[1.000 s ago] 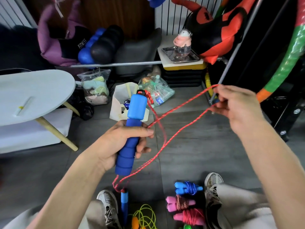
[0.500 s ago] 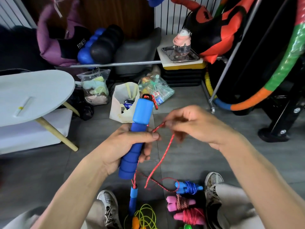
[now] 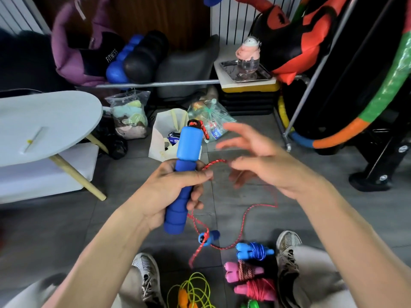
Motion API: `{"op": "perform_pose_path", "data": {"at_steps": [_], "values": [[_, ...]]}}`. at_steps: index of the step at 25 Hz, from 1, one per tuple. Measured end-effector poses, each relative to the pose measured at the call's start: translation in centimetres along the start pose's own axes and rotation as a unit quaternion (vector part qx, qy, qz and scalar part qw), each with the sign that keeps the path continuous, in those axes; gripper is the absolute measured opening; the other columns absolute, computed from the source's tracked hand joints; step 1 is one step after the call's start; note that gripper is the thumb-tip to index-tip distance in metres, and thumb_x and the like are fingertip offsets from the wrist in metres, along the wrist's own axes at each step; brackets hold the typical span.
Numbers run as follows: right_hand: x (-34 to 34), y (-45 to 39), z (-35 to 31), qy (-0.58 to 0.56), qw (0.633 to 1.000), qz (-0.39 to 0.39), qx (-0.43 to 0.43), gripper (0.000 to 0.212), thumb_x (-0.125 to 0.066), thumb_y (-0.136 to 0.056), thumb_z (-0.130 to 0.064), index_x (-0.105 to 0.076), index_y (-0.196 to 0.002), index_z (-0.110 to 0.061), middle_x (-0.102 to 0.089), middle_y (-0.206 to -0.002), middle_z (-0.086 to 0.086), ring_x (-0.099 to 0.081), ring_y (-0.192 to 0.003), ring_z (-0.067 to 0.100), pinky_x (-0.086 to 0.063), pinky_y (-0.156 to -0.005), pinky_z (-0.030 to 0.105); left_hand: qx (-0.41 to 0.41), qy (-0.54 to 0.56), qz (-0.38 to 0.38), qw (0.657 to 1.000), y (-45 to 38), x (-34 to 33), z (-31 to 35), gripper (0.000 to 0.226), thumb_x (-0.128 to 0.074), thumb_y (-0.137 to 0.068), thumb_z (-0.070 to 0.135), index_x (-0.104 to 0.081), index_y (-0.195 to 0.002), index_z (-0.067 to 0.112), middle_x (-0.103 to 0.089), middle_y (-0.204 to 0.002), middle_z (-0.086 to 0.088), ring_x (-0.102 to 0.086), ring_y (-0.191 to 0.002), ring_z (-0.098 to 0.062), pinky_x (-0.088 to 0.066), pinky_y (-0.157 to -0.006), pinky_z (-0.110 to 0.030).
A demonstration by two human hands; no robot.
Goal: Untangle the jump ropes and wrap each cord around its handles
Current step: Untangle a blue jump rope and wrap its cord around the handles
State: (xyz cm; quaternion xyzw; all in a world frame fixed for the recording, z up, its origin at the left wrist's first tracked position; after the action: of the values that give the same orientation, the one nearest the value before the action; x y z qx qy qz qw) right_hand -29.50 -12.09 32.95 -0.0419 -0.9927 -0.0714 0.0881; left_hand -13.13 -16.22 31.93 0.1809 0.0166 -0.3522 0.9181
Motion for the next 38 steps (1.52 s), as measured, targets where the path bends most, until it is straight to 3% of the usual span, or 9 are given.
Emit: {"op": "perform_pose_path", "data": {"at_steps": [5, 11, 15, 19, 23, 25, 29, 32, 38], "values": [[0.0, -0.4, -0.7, 0.007, 0.997, 0.061, 0.038, 0.016, -0.062, -0.092, -0.004, -0.071, -0.09, -0.016, -0.063, -0.069, 0.004, -0.062, -0.061, 0.017, -0.057, -0.058, 0.029, -0.011, 0.009, 0.015, 1.0, -0.5, -0.1, 0.1, 0.028, -0.07, -0.069, 0.015, -0.059, -0.089, -0.002, -0.051, -0.051, -0.01, -0.041, -0.037, -0.018, -0.045, -0.054, -0.029], [9.1, 1.1, 0.7, -0.17, 0.883, 0.437, 0.019, 0.017, -0.053, -0.099, -0.009, -0.068, -0.09, -0.009, -0.053, -0.07, 0.003, -0.055, -0.052, 0.013, -0.056, -0.05, 0.026, 0.002, -0.033, -0.001, 0.999, -0.1, 0.2, -0.8, 0.017, -0.069, -0.078, 0.012, -0.056, -0.078, 0.001, -0.056, -0.052, -0.014, -0.047, -0.04, -0.021, -0.041, -0.042, -0.023], [9.3, 0.8, 2.7, -0.226, 0.847, 0.48, -0.032, 0.023, -0.056, -0.094, -0.006, -0.059, -0.116, -0.013, -0.059, -0.1, 0.005, -0.058, -0.067, 0.013, -0.057, -0.051, 0.026, -0.01, 0.008, 0.008, 1.0, 0.3, 0.1, -0.5, 0.025, -0.069, -0.076, 0.026, -0.052, -0.069, 0.009, -0.051, -0.048, -0.012, -0.042, -0.035, -0.017, -0.044, -0.048, -0.027], [2.7, 0.0, 1.9, -0.138, 0.92, 0.366, -0.011, 0.054, -0.045, -0.079, 0.015, -0.051, -0.112, -0.028, -0.054, -0.119, 0.001, -0.061, -0.094, 0.023, -0.056, -0.058, 0.028, -0.006, 0.116, 0.057, 0.992, 0.2, 1.2, 0.4, 0.03, -0.067, -0.076, 0.034, -0.047, -0.068, 0.014, -0.042, -0.045, -0.005, -0.033, -0.034, -0.013, -0.046, -0.045, -0.026], [-8.2, 0.3, 2.0, -0.168, 0.974, -0.137, -0.061, 0.065, -0.044, -0.061, 0.01, -0.056, -0.122, -0.011, -0.066, -0.108, 0.005, -0.058, -0.101, 0.022, -0.047, -0.091, 0.039, 0.018, 0.235, 0.096, 0.967, -0.1, 2.3, 0.9, 0.027, -0.063, -0.08, 0.037, -0.048, -0.069, 0.018, -0.04, -0.047, 0.003, -0.033, -0.032, -0.006, -0.047, -0.043, -0.02], [-10.3, 0.9, 2.1, -0.158, 0.957, -0.237, -0.059, 0.07, -0.051, -0.066, 0.012, -0.048, -0.13, -0.016, -0.064, -0.111, 0.006, -0.056, -0.105, 0.02, -0.044, -0.097, 0.04, 0.024, 0.284, 0.123, 0.951, -0.4, 3.2, 0.8, 0.029, -0.061, -0.087, 0.037, -0.047, -0.071, 0.018, -0.04, -0.048, 0.006, -0.034, -0.033, -0.003, -0.047, -0.043, -0.019], [-11.1, 0.4, 2.8, -0.062, 0.987, -0.142, -0.041, 0.052, -0.071, -0.077, 0.013, -0.056, -0.121, -0.011, -0.067, -0.104, 0.003, -0.063, -0.092, 0.009, -0.053, -0.084, 0.027, 0.031, 0.31, 0.149, 0.938, -0.6, 4.2, 0.1, 0.026, -0.058, -0.093, 0.037, -0.057, -0.082, 0.013, -0.058, -0.058, 0.001, -0.054, -0.043, -0.008, -0.059, -0.057, -0.027], [-9.8, 0.4, 2.2, -0.07, 0.992, -0.092, -0.055, 0.029, -0.073, -0.079, 0.005, -0.066, -0.1, -0.013, -0.07, -0.093, -0.002, -0.065, -0.081, 0.008, -0.056, -0.075, 0.026, 0.034, 0.248, 0.13, 0.959, -0.8, 4.6, 0.5, 0.035, -0.054, -0.094, 0.033, -0.061, -0.11, 0.003, -0.074, -0.099, -0.013, -0.073, -0.089, -0.026, -0.054, -0.091, -0.041], [-2.6, -0.3, 0.7, -0.339, 0.938, 0.068, -0.039, 0.025, -0.071, -0.073, -0.016, -0.068, -0.096, -0.007, -0.072, -0.091, 0.009, -0.068, -0.072, 0.02, -0.057, -0.06, 0.03, 0.046, 0.041, 0.043, 0.997, 0.4, 2.2, 0.5, 0.046, -0.068, -0.073, 0.025, -0.066, -0.111, -0.001, -0.072, -0.108, -0.018, -0.069, -0.098, -0.033, -0.052, -0.09, -0.044]]}}
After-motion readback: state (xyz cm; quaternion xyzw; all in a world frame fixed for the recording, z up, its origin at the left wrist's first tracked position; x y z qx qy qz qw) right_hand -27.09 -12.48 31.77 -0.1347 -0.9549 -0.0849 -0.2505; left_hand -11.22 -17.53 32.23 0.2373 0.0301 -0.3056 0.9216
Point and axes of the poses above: each hand's wrist, its own y-axis away from the middle knuckle, its own x-axis out of the back of the hand, z = x × y, the point moved 6 cm from there along -y, towards the middle knuckle
